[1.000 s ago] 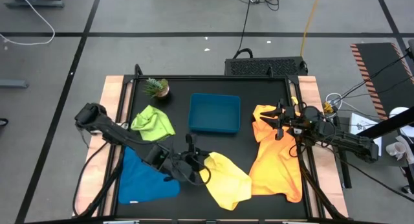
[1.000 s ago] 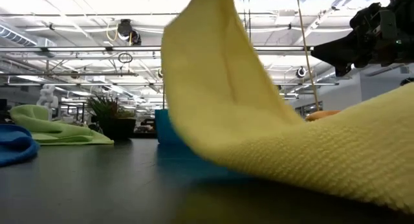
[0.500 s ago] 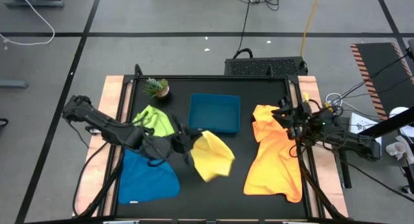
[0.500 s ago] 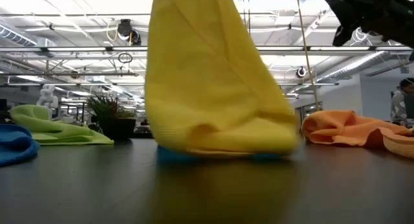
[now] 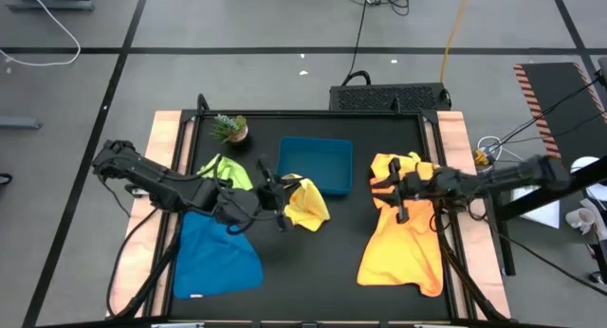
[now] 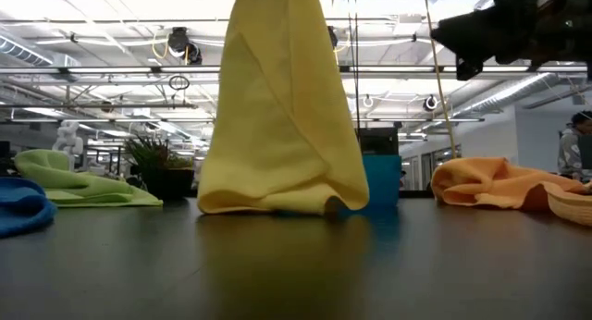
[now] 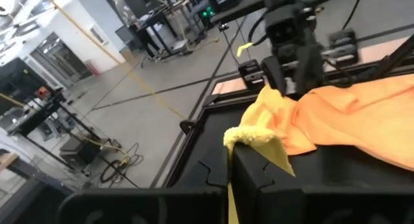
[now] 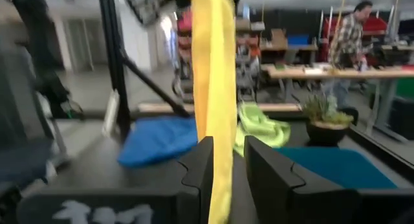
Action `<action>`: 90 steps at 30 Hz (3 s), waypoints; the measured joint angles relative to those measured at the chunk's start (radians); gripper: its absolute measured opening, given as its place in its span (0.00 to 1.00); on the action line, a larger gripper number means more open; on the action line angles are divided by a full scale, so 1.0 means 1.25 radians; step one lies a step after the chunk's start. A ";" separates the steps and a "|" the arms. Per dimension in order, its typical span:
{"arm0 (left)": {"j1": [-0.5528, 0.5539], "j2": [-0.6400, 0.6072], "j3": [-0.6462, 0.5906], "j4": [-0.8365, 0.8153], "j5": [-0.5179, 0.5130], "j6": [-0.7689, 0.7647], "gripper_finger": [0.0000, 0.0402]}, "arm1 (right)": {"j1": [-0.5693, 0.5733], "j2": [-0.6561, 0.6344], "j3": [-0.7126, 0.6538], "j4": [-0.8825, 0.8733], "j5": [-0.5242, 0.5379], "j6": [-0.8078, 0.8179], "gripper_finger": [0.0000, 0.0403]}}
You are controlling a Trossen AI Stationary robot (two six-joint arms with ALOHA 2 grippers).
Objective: Fold microfiber towels
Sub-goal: Fold the yellow microfiber cloth
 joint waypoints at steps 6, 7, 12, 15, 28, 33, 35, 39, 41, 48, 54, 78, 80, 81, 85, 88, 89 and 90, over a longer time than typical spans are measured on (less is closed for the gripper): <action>0.014 0.000 0.000 0.001 0.000 -0.013 0.01 | 0.109 0.227 0.086 0.102 0.138 -0.083 0.19; 0.014 0.000 0.000 0.000 0.000 -0.018 0.01 | 0.122 0.261 0.101 0.113 0.152 -0.091 0.19; 0.015 0.000 0.000 -0.017 0.000 -0.020 0.01 | 0.171 0.425 0.197 0.180 0.188 -0.121 0.19; 0.017 0.000 0.000 -0.017 0.001 -0.025 0.01 | 0.185 0.520 0.257 0.184 0.211 -0.149 0.19; 0.017 0.000 0.000 -0.017 0.001 -0.028 0.01 | 0.145 0.807 0.373 0.259 0.312 -0.075 0.19; 0.017 0.000 0.000 -0.016 0.001 -0.034 0.01 | 0.105 0.886 0.373 0.353 0.242 -0.024 0.20; 0.017 0.000 0.000 -0.016 0.001 -0.035 0.01 | 0.097 0.910 0.374 0.388 0.224 -0.012 0.21; 0.017 0.000 0.000 -0.015 0.001 -0.037 0.01 | 0.095 0.943 0.392 0.401 0.221 -0.009 0.25; 0.017 0.000 0.000 -0.015 0.001 -0.037 0.01 | 0.096 0.956 0.407 0.401 0.210 -0.008 0.28; 0.017 0.000 -0.001 -0.015 0.001 -0.045 0.01 | 0.092 1.006 0.447 0.400 0.245 -0.006 0.33; 0.007 0.000 -0.001 -0.015 0.001 -0.035 0.02 | 0.085 1.012 0.447 0.388 0.250 0.004 0.28; -0.033 0.000 -0.001 -0.018 -0.001 -0.024 0.02 | 0.130 0.969 0.447 0.374 0.249 0.025 0.01; -0.040 0.000 -0.001 -0.018 -0.001 -0.022 0.01 | 0.138 0.955 0.447 0.362 0.249 0.015 0.01; -0.042 0.000 -0.001 -0.018 -0.001 -0.022 0.01 | 0.140 0.948 0.447 0.357 0.249 0.013 0.01; -0.051 0.000 -0.001 -0.018 -0.001 -0.021 0.02 | 0.151 0.916 0.447 0.323 0.249 0.015 0.00; -0.057 0.000 -0.001 -0.018 -0.001 -0.020 0.02 | 0.158 0.908 0.447 0.297 0.249 0.025 0.01; -0.057 0.000 -0.001 -0.018 -0.001 -0.020 0.01 | 0.160 0.909 0.447 0.294 0.249 0.031 0.01; -0.057 0.000 -0.001 -0.018 -0.001 -0.020 0.01 | 0.160 0.909 0.446 0.292 0.249 0.034 0.02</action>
